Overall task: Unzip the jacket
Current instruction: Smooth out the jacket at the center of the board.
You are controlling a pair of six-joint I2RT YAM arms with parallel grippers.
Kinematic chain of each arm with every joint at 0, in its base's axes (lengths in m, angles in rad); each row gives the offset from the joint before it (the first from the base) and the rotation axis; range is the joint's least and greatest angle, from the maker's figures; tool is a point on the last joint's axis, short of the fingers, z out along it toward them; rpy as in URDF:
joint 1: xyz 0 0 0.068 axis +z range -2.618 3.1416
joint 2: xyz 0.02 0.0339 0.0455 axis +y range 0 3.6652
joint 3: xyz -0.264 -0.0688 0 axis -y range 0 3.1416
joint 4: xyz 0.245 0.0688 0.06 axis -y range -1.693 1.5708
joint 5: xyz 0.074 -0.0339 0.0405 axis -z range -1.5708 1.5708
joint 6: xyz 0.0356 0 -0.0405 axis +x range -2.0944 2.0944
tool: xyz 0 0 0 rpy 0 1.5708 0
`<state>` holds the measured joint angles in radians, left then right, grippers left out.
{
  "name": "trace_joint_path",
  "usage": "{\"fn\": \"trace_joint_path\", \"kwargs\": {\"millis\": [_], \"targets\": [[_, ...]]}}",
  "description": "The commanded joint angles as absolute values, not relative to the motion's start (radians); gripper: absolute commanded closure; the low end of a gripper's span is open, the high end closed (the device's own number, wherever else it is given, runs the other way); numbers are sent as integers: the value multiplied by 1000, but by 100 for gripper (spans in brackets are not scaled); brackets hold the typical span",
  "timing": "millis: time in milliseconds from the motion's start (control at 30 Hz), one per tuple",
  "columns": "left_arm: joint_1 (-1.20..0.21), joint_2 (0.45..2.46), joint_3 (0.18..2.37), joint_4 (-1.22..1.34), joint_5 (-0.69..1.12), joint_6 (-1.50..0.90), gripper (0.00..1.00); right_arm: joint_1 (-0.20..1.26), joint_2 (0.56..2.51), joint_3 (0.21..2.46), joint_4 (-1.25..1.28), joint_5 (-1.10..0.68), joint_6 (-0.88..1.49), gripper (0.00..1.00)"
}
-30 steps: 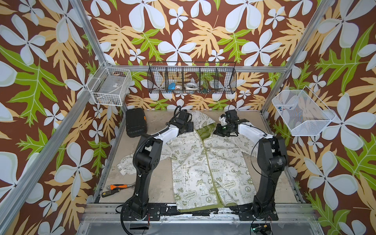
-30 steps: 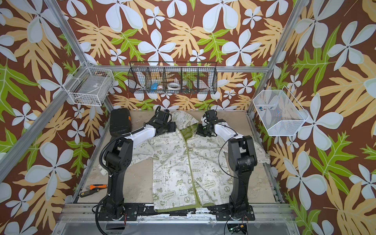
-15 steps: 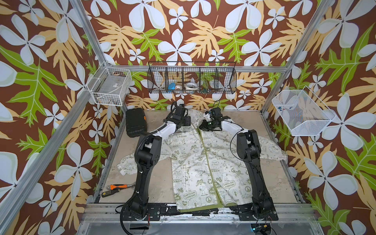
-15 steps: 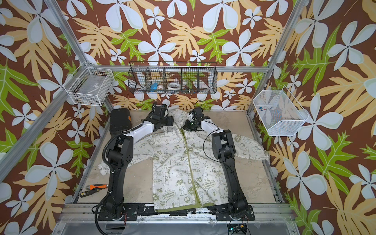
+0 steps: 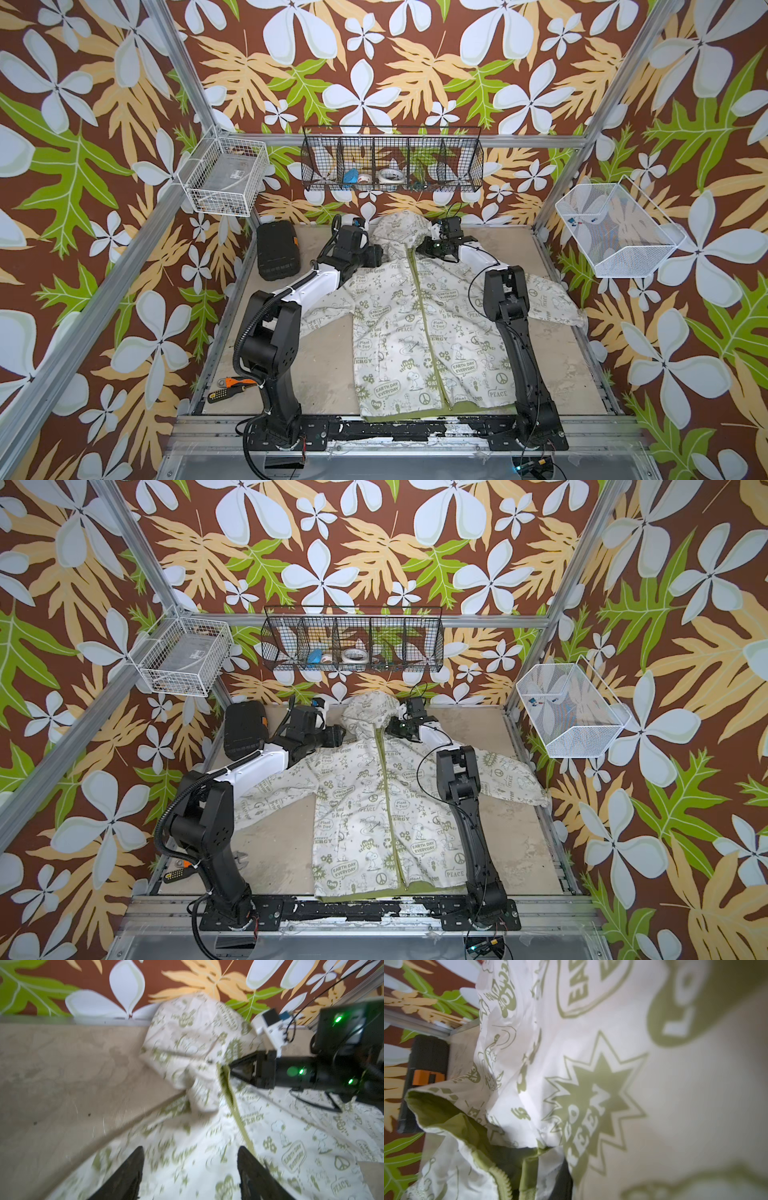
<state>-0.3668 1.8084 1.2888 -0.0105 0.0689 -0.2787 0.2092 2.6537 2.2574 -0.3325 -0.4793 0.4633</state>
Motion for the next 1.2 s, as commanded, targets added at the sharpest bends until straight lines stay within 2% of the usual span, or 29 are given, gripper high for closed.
{"fn": "trace_joint_path", "kwargs": {"millis": [0,200,333,567,667,933,1167], "targets": [[-366,1781,1242,-27,24,-305,26,184,2632,2280,-421,-412,409,88],[-364,1741,1171,-23,-51,-281,24,164,2478,2173,-442,-467,375,77],[-352,1719,1138,-36,-58,-317,24,166,2352,2042,-476,-479,393,77],[-353,1620,948,-17,-13,-476,27,169,2047,1481,-370,-437,438,74],[-353,1558,848,23,-12,-518,29,189,1966,1309,-335,-413,422,73],[-337,1553,805,2,-52,-509,29,280,1992,1149,-259,-403,433,78],[-274,1475,804,29,-53,-510,26,360,2094,1276,-253,-415,462,79]]}}
